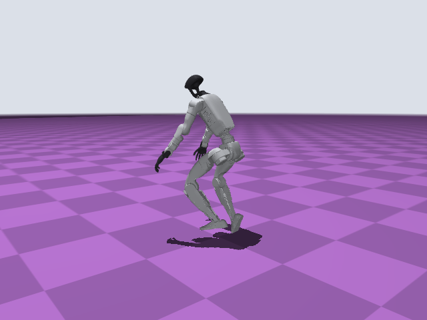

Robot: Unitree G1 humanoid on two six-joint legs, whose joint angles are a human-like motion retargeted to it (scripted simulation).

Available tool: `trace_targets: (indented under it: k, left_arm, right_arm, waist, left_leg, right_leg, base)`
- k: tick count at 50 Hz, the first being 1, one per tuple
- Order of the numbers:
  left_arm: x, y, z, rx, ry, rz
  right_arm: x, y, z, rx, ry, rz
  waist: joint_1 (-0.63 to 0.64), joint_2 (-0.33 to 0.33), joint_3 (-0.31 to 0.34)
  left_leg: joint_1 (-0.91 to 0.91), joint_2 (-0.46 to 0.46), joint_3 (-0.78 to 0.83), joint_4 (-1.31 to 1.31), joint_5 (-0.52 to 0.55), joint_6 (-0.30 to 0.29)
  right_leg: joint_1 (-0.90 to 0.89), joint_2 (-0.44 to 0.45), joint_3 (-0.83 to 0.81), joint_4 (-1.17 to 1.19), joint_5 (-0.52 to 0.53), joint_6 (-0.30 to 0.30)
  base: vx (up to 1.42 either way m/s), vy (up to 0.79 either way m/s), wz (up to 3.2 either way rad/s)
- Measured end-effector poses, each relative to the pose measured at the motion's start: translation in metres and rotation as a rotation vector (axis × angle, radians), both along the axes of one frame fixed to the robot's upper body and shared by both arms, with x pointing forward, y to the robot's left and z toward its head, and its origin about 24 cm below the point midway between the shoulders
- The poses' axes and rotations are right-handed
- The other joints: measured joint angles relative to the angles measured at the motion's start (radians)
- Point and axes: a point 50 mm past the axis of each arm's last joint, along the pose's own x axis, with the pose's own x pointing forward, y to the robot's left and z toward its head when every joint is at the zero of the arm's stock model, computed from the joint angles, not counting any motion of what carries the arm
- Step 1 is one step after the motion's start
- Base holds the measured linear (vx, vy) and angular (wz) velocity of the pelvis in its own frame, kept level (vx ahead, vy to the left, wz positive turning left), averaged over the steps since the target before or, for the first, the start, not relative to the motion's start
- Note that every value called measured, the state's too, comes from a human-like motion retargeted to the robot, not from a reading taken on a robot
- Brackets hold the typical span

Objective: In place motions

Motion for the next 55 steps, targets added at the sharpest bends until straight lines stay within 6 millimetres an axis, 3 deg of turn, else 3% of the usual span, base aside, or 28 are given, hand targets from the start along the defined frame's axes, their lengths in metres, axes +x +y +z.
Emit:
trace_targets:
  k: [2, 5, 8, 12, 17, 20, 22, 25, 28, 30, 32, 33, 35, 38, 40, 43, 47, 50, 52, 55]
  left_arm:
    - [0.0, -0.004, -0.003, -0.012, 0.004, -0.004]
    - [-0.005, -0.011, -0.02, 0.013, 0.051, 0.004]
    - [-0.019, -0.01, -0.046, 0.045, 0.14, -0.016]
    - [-0.057, 0.0, -0.094, 0.035, 0.321, 0.009]
    - [-0.15, -0.016, -0.184, -0.227, 0.613, 0.239]
    - [-0.223, -0.032, -0.224, -0.385, 0.79, 0.41]
    - [-0.275, -0.039, -0.241, -0.42, 0.897, 0.518]
    - [-0.35, -0.054, -0.253, -0.41, 1.052, 0.69]
    - [-0.407, -0.066, -0.253, -0.413, 1.206, 0.757]
    - [-0.432, -0.072, -0.251, -0.425, 1.289, 0.771]
    - [-0.446, -0.075, -0.249, -0.412, 1.331, 0.776]
    - [-0.449, -0.074, -0.248, -0.412, 1.331, 0.791]
    - [-0.45, -0.07, -0.247, -0.417, 1.315, 0.821]
    - [-0.441, -0.066, -0.249, -0.363, 1.275, 0.761]
    - [-0.425, -0.064, -0.251, -0.321, 1.224, 0.693]
    - [-0.39, -0.058, -0.254, -0.313, 1.143, 0.593]
    - [-0.332, -0.055, -0.254, -0.351, 1.073, 0.474]
    - [-0.28, -0.05, -0.245, -0.353, 0.98, 0.395]
    - [-0.243, -0.045, -0.234, -0.338, 0.881, 0.338]
    - [-0.178, -0.032, -0.204, -0.266, 0.707, 0.207]
  right_arm:
    - [-0.003, -0.003, -0.005, -0.021, -0.005, -0.025]
    - [-0.017, -0.011, -0.025, -0.062, 0.023, -0.066]
    - [-0.038, -0.015, -0.056, -0.068, 0.107, -0.078]
    - [-0.075, -0.008, -0.107, 0.079, 0.232, -0.107]
    - [-0.145, 0.008, -0.172, 0.323, 0.383, -0.176]
    - [-0.205, 0.016, -0.208, 0.407, 0.559, -0.23]
    - [-0.252, 0.019, -0.226, 0.438, 0.715, -0.243]
    - [-0.329, 0.021, -0.242, 0.467, 0.985, -0.23]
    - [-0.397, 0.027, -0.244, 0.537, 1.241, -0.223]
    - [-0.433, 0.032, -0.24, 0.616, 1.372, -0.268]
    - [-0.46, 0.041, -0.236, 0.752, 1.413, -0.402]
    - [-0.466, 0.044, -0.235, 0.816, 1.403, -0.462]
    - [-0.475, 0.044, -0.232, 0.857, 1.391, -0.544]
    - [-0.48, 0.039, -0.23, 0.841, 1.386, -0.629]
    - [-0.473, 0.032, -0.231, 0.787, 1.375, -0.647]
    - [-0.437, 0.023, -0.237, 0.703, 1.295, -0.581]
    - [-0.366, 0.014, -0.242, 0.605, 1.11, -0.427]
    - [-0.296, 0.017, -0.236, 0.542, 0.948, -0.294]
    - [-0.246, 0.024, -0.225, 0.504, 0.834, -0.211]
    - [-0.172, 0.032, -0.195, 0.458, 0.619, -0.118]
  waist:
    - [-0.012, 0.004, 0.037]
    - [-0.025, 0.006, 0.055]
    - [0.002, 0.021, 0.021]
    - [0.034, 0.033, -0.012]
    - [0.016, 0.039, -0.041]
    - [-0.013, 0.047, -0.051]
    - [-0.022, 0.047, -0.053]
    - [-0.057, 0.053, -0.054]
    - [-0.015, 0.049, -0.086]
    - [0.199, 0.037, -0.137]
    - [0.102, 0.048, -0.125]
    - [-0.047, 0.066, -0.103]
    - [-0.032, 0.064, -0.088]
    - [-0.029, 0.073, -0.121]
    - [-0.041, 0.071, -0.142]
    - [-0.036, 0.066, -0.137]
    - [-0.032, 0.077, -0.132]
    - [-0.045, 0.089, -0.122]
    - [-0.032, 0.082, -0.118]
    - [-0.018, 0.081, -0.092]
  left_leg:
    - [0.023, -0.013, -0.018, 0.05, -0.016, 0.0]
    - [0.067, -0.046, -0.021, 0.037, -0.014, 0.0]
    - [0.106, -0.032, -0.037, -0.077, 0.015, -0.033]
    - [0.231, -0.015, -0.041, -0.335, 0.058, -0.104]
    - [0.452, -0.059, -0.028, -0.777, 0.187, -0.191]
    - [0.605, -0.107, -0.044, -1.028, 0.272, -0.235]
    - [0.71, -0.128, -0.045, -1.16, 0.316, -0.26]
    - [0.852, -0.161, -0.067, -1.318, 0.38, -0.285]
    - [0.948, -0.179, 0.024, -1.424, 0.419, -0.31]
    - [0.989, -0.137, 0.269, -1.446, 0.391, -0.342]
    - [0.956, -0.164, 0.07, -1.412, 0.4, -0.32]
    - [0.942, -0.194, -0.084, -1.399, 0.417, -0.307]
    - [0.972, -0.193, -0.046, -1.404, 0.409, -0.297]
    - [0.971, -0.19, -0.048, -1.397, 0.398, -0.291]
    - [0.962, -0.196, -0.065, -1.382, 0.39, -0.285]
    - [0.964, -0.197, -0.069, -1.364, 0.381, -0.275]
    - [0.951, -0.176, -0.046, -1.338, 0.368, -0.27]
    - [0.9, -0.137, -0.036, -1.272, 0.337, -0.266]
    - [0.827, -0.11, -0.015, -1.16, 0.279, -0.252]
    - [0.657, -0.071, -0.037, -0.888, 0.144, -0.219]
  right_leg:
    - [0.026, -0.018, 0.01, 0.077, 0.0, -0.072]
    - [0.072, -0.036, 0.048, 0.085, 0.0, -0.098]
    - [0.123, -0.014, 0.033, -0.048, 0.0, -0.084]
    - [0.264, 0.03, 0.008, -0.338, -0.052, 0.0]
    - [0.513, 0.05, -0.067, -0.793, -0.19, 0.139]
    - [0.666, 0.055, -0.123, -1.026, -0.314, 0.232]
    - [0.759, 0.051, -0.161, -1.131, -0.409, 0.277]
    - [0.889, 0.06, -0.212, -1.256, -0.524, 0.332]
    - [0.941, 0.065, -0.274, -1.281, -0.559, 0.379]
    - [0.857, 0.085, 0.051, -1.183, -0.572, 0.362]
    - [0.907, 0.07, -0.062, -1.222, -0.529, 0.317]
    - [0.969, 0.056, -0.251, -1.26, -0.504, 0.31]
    - [1.006, 0.069, -0.241, -1.272, -0.51, 0.304]
    - [1.003, 0.069, -0.225, -1.268, -0.502, 0.299]
    - [1.007, 0.068, -0.24, -1.271, -0.499, 0.287]
    - [1.012, 0.067, -0.232, -1.261, -0.487, 0.271]
    - [0.984, 0.059, -0.229, -1.196, -0.433, 0.237]
    - [0.9, 0.057, -0.187, -1.074, -0.34, 0.183]
    - [0.814, 0.053, -0.13, -0.978, -0.287, 0.154]
    - [0.718, 0.026, -0.126, -0.857, -0.23, 0.16]
  base:
    - [0.09, 0.02, 0.54]
    - [0.09, 0.08, 0.37]
    - [0.07, 0.02, -0.4]
    - [0.09, -0.02, -0.53]
    - [0.08, -0.05, 0.09]
    - [0.15, -0.1, 0.58]
    - [0.3, -0.06, 0.43]
    - [0.4, 0.03, 0.39]
    - [0.34, 0.08, -1.05]
    - [0.26, 0.09, -3.32]
    - [0.13, 0.04, 2.66]
    - [-0.02, -0.03, 4.53]
    - [-0.12, -0.01, 0.9]
    - [0.07, 0.07, -0.21]
    - [0.1, 0.06, 0.36]
    - [-0.01, 0.01, -0.07]
    - [-0.06, 0.04, -0.15]
    - [-0.17, 0.0, -0.16]
    - [-0.29, -0.03, -0.79]
    - [-0.36, -0.06, -0.36]
